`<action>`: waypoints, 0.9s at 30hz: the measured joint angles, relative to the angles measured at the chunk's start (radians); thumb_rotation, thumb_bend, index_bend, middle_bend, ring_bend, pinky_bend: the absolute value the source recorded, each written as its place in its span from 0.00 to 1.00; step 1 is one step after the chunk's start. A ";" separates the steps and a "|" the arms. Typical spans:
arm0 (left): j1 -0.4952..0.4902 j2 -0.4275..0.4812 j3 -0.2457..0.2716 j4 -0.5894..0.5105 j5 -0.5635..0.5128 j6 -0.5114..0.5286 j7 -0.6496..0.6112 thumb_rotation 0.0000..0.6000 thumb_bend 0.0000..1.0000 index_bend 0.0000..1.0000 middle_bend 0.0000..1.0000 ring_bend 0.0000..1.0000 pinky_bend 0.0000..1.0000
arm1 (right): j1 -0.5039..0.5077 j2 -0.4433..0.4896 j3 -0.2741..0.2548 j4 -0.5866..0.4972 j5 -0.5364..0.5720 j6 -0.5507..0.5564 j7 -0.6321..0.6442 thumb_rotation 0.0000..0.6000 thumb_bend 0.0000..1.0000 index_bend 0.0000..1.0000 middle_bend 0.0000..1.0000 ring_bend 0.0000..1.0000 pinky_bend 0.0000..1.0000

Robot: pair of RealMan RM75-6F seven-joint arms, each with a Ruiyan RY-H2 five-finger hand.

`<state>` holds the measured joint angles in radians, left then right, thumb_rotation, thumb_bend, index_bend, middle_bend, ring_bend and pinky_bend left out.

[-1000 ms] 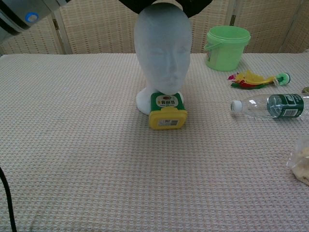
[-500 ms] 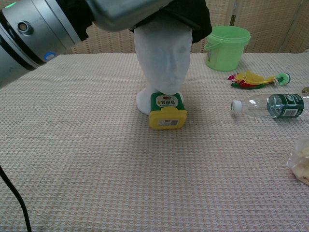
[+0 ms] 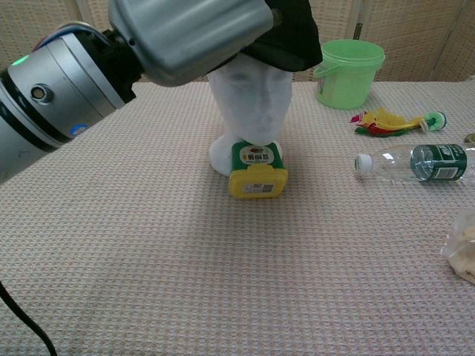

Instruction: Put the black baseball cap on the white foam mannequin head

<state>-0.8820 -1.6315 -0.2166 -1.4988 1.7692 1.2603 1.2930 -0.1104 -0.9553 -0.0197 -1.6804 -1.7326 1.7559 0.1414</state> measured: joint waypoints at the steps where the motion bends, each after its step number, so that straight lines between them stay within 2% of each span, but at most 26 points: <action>1: 0.004 -0.008 0.003 0.006 0.003 0.006 -0.002 1.00 0.47 0.62 0.75 0.58 0.66 | -0.001 -0.001 0.001 0.000 0.001 0.003 0.002 1.00 0.20 0.00 0.00 0.00 0.00; 8: 0.022 -0.049 0.019 0.022 0.008 0.018 -0.016 1.00 0.47 0.56 0.74 0.57 0.66 | 0.001 -0.003 0.004 0.000 0.005 -0.001 0.001 1.00 0.20 0.00 0.00 0.00 0.00; 15: 0.041 -0.083 0.023 0.032 0.002 0.023 0.015 1.00 0.45 0.43 0.63 0.47 0.66 | -0.002 -0.001 0.004 0.002 0.004 0.004 0.008 1.00 0.20 0.00 0.00 0.00 0.00; 21: 0.064 -0.089 0.015 0.007 -0.038 0.008 0.080 1.00 0.34 0.27 0.45 0.33 0.62 | -0.003 0.000 0.004 0.003 0.004 0.007 0.009 1.00 0.21 0.00 0.00 0.00 0.00; 27: 0.091 -0.086 0.012 -0.040 -0.074 -0.001 0.138 1.00 0.32 0.23 0.40 0.29 0.60 | -0.002 -0.001 0.004 0.002 0.002 0.004 0.005 1.00 0.21 0.00 0.00 0.00 0.00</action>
<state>-0.7906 -1.7177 -0.2044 -1.5384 1.6956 1.2589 1.4311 -0.1123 -0.9566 -0.0153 -1.6783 -1.7304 1.7599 0.1461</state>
